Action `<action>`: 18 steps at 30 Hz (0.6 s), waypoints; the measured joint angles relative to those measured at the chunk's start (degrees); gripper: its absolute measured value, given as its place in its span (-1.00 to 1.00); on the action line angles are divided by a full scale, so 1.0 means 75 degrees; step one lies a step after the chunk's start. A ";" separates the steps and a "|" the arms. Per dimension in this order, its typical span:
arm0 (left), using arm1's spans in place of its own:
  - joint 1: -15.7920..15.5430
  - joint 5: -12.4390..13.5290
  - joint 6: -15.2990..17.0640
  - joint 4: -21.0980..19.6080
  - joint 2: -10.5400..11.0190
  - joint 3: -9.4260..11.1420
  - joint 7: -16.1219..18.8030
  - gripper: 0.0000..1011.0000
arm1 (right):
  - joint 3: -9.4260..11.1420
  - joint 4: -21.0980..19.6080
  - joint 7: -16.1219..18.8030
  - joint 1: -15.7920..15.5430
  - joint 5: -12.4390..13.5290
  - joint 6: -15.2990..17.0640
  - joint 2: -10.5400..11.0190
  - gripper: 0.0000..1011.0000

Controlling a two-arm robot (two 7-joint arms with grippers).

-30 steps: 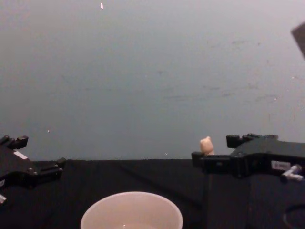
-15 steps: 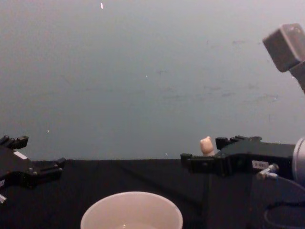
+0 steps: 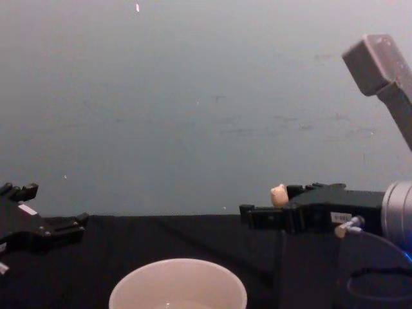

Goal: Pick up the stirring spoon with one hand, stir inside the cup, then place it back in its original position.

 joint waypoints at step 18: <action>0.0000 0.0000 0.0000 0.0000 0.0000 0.0000 0.0000 0.98 | 0.0044 0.0018 0.0059 -0.0006 -0.0048 0.0038 -0.0037 0.93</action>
